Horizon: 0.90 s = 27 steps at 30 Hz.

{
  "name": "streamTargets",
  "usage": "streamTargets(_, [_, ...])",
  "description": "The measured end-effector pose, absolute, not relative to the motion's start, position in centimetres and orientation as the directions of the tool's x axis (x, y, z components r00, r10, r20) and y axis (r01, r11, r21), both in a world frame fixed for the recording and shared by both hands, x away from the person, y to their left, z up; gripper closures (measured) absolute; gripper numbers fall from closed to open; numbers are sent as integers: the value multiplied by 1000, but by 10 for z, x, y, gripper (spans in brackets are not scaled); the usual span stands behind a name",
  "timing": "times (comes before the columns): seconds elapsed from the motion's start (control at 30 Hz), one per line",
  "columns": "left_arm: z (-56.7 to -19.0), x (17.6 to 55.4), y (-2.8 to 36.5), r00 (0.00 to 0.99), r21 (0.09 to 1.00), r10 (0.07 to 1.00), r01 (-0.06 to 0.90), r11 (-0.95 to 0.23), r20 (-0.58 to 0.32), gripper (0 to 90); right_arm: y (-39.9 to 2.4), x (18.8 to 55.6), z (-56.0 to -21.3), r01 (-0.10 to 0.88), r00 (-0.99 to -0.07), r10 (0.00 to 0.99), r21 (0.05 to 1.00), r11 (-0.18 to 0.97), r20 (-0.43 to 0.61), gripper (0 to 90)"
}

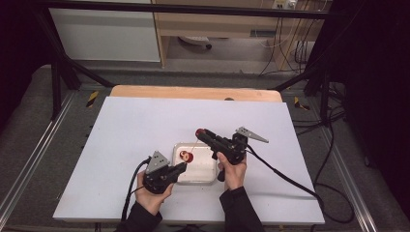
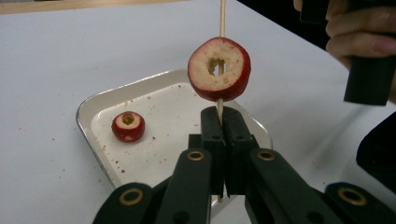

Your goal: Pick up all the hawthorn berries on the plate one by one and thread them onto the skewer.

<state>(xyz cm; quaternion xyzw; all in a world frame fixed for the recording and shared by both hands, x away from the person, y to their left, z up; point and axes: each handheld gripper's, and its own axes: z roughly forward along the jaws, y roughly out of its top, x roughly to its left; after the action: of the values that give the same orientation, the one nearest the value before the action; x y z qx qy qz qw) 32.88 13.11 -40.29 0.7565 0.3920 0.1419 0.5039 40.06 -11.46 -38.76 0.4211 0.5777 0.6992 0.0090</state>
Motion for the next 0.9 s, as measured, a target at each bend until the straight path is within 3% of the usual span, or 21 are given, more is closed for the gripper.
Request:
streamTargets(0.37, [-405, 328, 124, 631, 874, 743, 467, -135, -223, 886, -116, 397, -385, 461, -656, 496, 822, -334, 569, 636])
streamTargets(0.63, [-403, 329, 132, 642, 879, 738, 454, -148, -207, 886, -117, 401, -384, 492, -654, 472, 807, -328, 591, 637])
streamTargets(0.9, [-411, 327, 125, 638, 886, 744, 441, -143, -198, 887, -115, 394, -388, 463, -666, 487, 825, -324, 565, 639])
